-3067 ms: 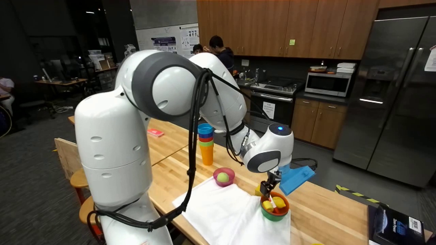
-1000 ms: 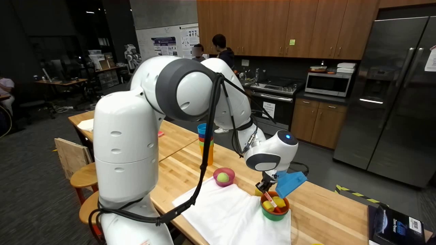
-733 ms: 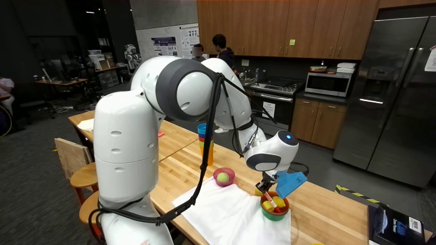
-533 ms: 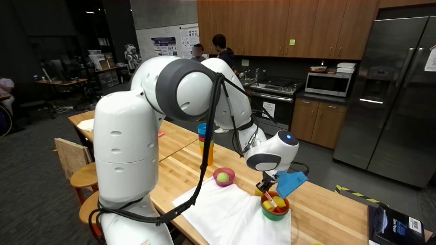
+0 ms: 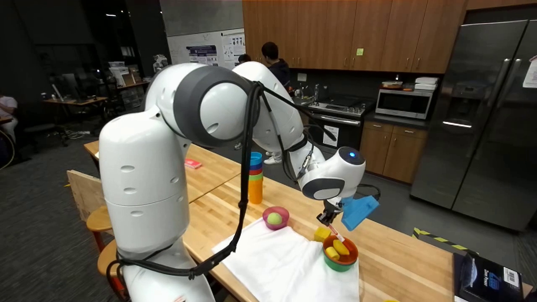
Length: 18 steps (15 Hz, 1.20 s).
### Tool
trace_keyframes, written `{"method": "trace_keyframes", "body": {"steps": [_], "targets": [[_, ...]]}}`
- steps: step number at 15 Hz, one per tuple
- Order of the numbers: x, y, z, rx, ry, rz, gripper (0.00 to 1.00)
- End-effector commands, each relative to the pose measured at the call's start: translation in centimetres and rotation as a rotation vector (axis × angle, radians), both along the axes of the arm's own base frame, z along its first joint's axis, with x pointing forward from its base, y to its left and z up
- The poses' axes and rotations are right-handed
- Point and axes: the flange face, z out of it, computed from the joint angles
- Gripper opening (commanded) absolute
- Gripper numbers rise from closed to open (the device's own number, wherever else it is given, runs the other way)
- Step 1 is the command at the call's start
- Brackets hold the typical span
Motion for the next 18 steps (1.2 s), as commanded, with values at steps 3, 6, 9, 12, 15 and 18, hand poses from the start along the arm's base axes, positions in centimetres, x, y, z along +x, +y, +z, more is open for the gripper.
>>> {"method": "trace_keyframes", "body": {"steps": [3, 6, 9, 12, 15, 18], "targets": [[-1.2, 4.9, 1.4, -0.107, 0.019, 0.252, 0.04], [-2.8, 7.0, 0.6, -0.101, 0.046, 0.406, 0.04], [-2.0, 7.1, -0.4, -0.094, 0.054, 0.372, 0.17], [-2.3, 7.1, -0.2, -0.096, 0.052, 0.385, 0.17], [-2.3, 7.1, -0.2, -0.096, 0.052, 0.386, 0.17], [-2.3, 7.1, -0.2, -0.096, 0.052, 0.387, 0.17]]}}
